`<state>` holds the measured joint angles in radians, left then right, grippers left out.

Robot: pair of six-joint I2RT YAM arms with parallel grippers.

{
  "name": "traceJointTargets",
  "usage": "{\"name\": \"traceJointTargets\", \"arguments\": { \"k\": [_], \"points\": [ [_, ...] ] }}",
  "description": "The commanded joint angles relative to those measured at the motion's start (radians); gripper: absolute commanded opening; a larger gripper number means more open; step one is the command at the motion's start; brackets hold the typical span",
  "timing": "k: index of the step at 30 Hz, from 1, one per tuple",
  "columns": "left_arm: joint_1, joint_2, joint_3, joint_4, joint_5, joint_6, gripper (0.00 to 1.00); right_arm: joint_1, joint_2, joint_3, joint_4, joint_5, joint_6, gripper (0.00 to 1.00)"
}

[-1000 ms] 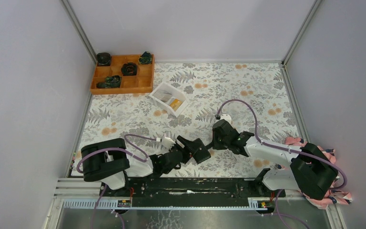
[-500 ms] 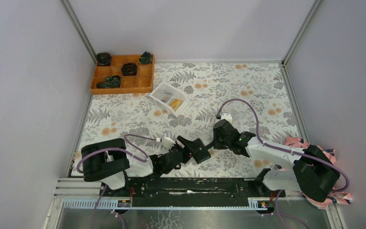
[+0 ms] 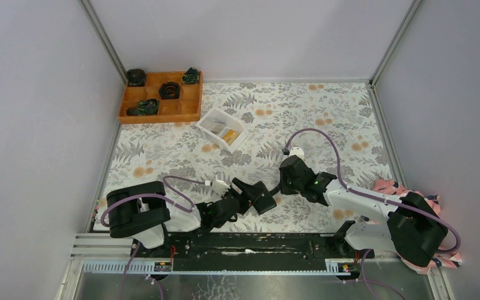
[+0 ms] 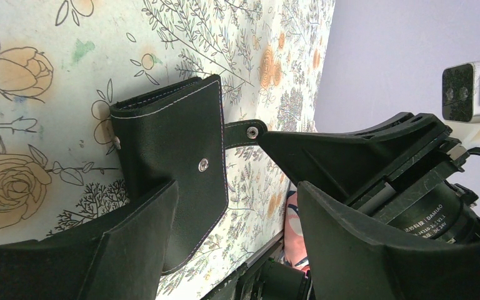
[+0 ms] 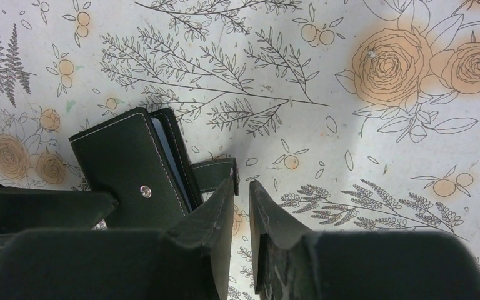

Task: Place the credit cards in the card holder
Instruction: Close the card holder at the center of the board.

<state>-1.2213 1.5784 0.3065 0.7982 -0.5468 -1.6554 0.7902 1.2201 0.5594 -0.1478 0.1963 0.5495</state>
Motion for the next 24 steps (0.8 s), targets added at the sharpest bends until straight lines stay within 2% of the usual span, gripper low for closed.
{"name": "traceJointTargets", "arguments": {
  "k": [1, 7, 24],
  "points": [
    [0.005, 0.022, -0.001, -0.070, -0.038, 0.029, 0.77, 0.008, 0.004, 0.042, 0.023, -0.005, -0.016, 0.22],
    [0.004, 0.019, -0.002, -0.071, -0.039, 0.029, 0.77, 0.009, 0.024, 0.043, 0.042, -0.025, -0.016, 0.21],
    [0.007, 0.037, 0.003, -0.071, -0.047, 0.020, 0.77, 0.023, -0.019, 0.034, 0.068, -0.075, -0.027, 0.10]
  ]
}}
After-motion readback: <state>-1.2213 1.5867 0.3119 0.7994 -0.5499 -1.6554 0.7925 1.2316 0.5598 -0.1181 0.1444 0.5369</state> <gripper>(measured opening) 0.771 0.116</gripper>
